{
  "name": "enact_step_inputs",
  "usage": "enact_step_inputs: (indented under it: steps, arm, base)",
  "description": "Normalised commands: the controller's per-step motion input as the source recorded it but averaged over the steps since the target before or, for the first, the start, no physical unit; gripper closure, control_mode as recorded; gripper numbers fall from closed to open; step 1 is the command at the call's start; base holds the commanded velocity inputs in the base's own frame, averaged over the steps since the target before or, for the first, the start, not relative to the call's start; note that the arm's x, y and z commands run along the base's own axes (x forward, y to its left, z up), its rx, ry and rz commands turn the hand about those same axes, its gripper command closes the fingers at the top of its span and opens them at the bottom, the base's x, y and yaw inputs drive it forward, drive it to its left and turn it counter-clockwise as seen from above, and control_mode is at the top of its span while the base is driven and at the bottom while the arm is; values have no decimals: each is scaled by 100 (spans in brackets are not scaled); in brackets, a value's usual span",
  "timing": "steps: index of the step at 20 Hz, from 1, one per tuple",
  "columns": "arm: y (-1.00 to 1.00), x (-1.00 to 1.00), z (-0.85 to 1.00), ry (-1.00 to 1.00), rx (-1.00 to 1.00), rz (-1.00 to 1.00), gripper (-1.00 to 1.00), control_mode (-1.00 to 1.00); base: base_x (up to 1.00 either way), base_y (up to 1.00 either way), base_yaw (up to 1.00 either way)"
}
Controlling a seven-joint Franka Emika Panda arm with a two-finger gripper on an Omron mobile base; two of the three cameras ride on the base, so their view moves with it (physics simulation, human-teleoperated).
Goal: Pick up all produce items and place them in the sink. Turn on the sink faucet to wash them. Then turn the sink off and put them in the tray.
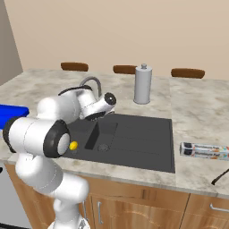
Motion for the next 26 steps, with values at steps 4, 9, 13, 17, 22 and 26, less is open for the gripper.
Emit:
enact_step_inputs:
  steps: [4,9,13,17,22,26]
  arm:
    - [82,-23,5,11,-11,-17,-100,-100]
    - [98,-2,0,8,-15,-19,-100,-100]
    - [69,-6,-3,7,-13,-9,-100,-100]
    - [29,-10,-13,5,-8,0,-100,-100]
    - [37,0,-1,12,-8,-2,-100,-100]
    - [11,-11,-17,10,-4,-5,-100,-100]
  base:
    - [0,0,0]
    - [0,0,0]
    - [0,0,0]
    - [0,0,0]
    - [0,0,0]
    - [0,0,0]
